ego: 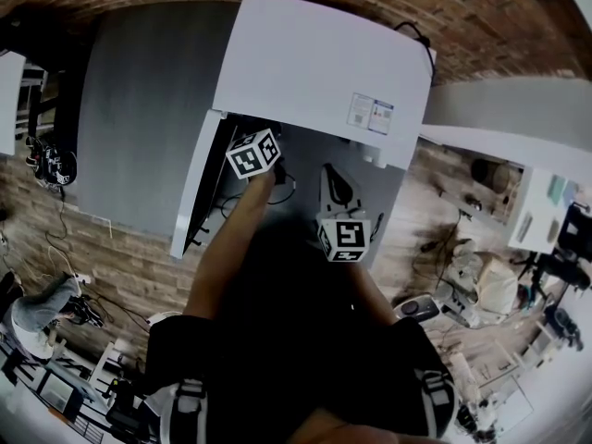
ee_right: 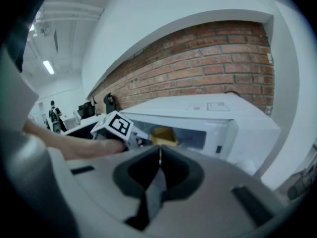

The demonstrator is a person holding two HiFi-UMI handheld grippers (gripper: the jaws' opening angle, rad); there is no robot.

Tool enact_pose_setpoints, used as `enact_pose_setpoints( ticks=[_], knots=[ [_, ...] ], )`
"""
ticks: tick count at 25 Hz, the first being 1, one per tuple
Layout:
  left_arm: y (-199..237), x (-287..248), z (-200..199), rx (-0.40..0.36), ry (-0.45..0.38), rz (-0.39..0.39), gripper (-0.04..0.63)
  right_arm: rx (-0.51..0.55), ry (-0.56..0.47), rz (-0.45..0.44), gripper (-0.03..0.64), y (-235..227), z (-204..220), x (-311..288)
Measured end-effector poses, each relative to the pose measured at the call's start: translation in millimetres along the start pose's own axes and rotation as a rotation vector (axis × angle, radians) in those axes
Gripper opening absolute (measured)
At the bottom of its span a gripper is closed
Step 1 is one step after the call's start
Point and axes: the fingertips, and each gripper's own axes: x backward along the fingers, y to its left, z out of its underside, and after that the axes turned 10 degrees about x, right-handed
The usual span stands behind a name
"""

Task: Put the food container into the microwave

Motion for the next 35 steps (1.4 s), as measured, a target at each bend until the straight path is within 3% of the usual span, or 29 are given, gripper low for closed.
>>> enact_pose_setpoints(
  ticks=[13, 20, 24, 30, 35],
  knots=[
    [-2.6, 28.2, 1.4, 0.002, -0.019, 0.020, 0.147, 0.020, -0.030, 0.000, 0.034, 10.2, -7.0, 13.5],
    [-11.9, 49.7, 11.1, -0.021, 0.005, 0.088, 0.044, 0.021, -0.065, -0.006, 0.034, 15.5, -20.9, 23.5],
    [-27.3, 74.4, 20.8, -0.104, 0.012, 0.141, 0.035, 0.036, -0.094, -0.006, 0.034, 19.5, -31.3, 32.3],
    [-59.7, 127.2, 17.3, -0.188, -0.061, 0.240, 0.035, 0.044, -0.133, -0.010, 0.034, 28.4, -42.7, 47.3],
    [-91.0, 186.3, 8.2, -0.378, -0.188, 0.302, 0.035, 0.043, -0.169, -0.015, 0.034, 36.8, -50.2, 63.6]
  ],
)
